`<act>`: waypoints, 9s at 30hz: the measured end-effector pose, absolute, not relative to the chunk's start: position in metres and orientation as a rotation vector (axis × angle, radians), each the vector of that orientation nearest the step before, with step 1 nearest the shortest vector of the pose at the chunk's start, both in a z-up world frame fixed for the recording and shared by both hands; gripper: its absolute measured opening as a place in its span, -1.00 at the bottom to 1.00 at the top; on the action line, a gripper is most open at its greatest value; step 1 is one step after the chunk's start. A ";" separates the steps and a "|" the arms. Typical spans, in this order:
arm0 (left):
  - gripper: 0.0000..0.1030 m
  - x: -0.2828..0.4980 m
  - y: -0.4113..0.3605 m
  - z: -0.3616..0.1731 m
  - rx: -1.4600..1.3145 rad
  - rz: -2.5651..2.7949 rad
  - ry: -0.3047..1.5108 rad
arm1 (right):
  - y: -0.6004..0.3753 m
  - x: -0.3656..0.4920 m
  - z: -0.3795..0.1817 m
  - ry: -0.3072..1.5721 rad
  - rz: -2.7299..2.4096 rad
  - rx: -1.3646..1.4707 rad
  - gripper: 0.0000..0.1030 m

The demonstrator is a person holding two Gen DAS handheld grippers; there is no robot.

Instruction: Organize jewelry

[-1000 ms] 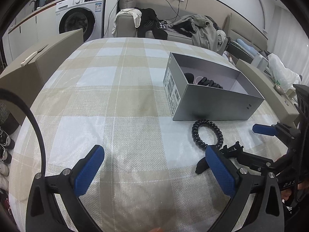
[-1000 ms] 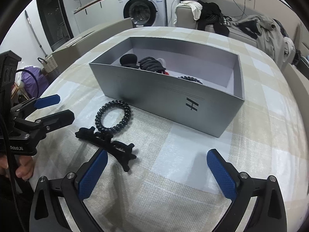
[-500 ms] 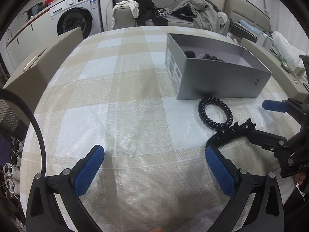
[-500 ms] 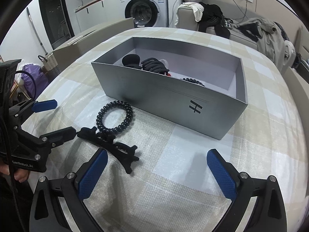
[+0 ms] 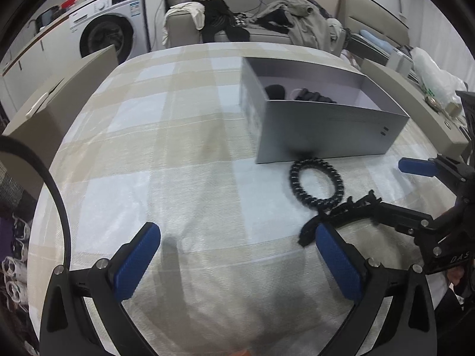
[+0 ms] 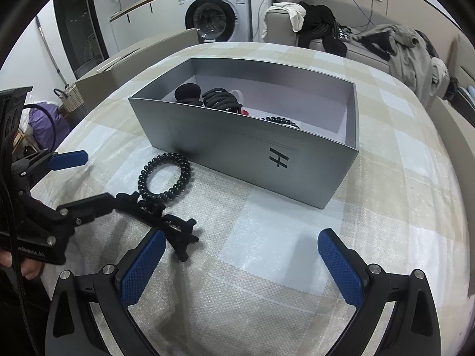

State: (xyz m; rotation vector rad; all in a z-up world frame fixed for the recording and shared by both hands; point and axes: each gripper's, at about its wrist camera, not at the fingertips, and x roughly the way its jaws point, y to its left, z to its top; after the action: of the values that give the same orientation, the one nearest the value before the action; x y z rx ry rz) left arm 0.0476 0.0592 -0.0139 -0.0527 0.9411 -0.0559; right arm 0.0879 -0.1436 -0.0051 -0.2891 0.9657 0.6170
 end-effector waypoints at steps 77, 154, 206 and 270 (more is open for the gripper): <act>-0.90 0.081 0.019 -0.011 0.019 -0.183 0.914 | -0.169 0.078 0.020 0.840 0.716 -0.174 0.86; -0.90 0.117 0.024 0.033 -0.057 -0.200 0.679 | -0.156 0.136 0.046 0.740 0.616 -0.082 0.86; 0.50 0.101 0.033 0.049 -0.133 -0.193 0.658 | -0.156 0.122 0.052 0.702 0.601 -0.111 1.00; 0.97 0.075 0.037 0.021 -0.078 -0.092 0.574 | -0.186 0.104 0.042 0.557 0.565 -0.089 1.00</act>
State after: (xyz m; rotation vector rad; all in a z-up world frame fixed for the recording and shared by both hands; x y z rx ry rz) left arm 0.0749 0.0372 0.0211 -0.0782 0.5739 -0.0920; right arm 0.1040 -0.1864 0.0422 -0.0894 0.5568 0.5651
